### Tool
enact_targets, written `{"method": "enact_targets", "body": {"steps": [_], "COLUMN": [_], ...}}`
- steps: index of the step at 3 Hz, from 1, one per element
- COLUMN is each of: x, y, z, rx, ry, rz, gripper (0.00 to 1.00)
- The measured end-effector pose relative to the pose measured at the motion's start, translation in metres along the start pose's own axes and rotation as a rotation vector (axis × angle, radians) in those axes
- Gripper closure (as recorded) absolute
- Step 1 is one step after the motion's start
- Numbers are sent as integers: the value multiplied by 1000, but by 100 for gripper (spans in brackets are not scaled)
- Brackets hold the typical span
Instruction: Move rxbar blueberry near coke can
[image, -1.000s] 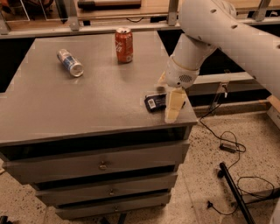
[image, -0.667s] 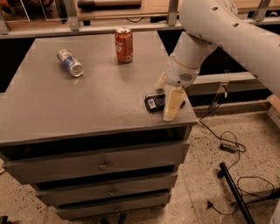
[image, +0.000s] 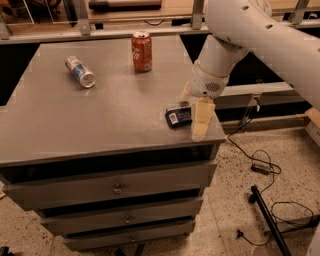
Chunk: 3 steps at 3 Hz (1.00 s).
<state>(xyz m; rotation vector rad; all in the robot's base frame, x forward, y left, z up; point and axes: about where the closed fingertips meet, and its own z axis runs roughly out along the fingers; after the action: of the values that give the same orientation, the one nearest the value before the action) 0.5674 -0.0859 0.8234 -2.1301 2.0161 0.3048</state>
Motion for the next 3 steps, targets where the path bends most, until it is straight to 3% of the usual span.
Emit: {"method": "enact_targets", "body": {"steps": [1,3], "x": [5,7], "y": [-2,-4], "z": [7,-1], "rx": [-7,-13], "ry": [7,9], "rz": [4,9], "gripper": [12,74]}}
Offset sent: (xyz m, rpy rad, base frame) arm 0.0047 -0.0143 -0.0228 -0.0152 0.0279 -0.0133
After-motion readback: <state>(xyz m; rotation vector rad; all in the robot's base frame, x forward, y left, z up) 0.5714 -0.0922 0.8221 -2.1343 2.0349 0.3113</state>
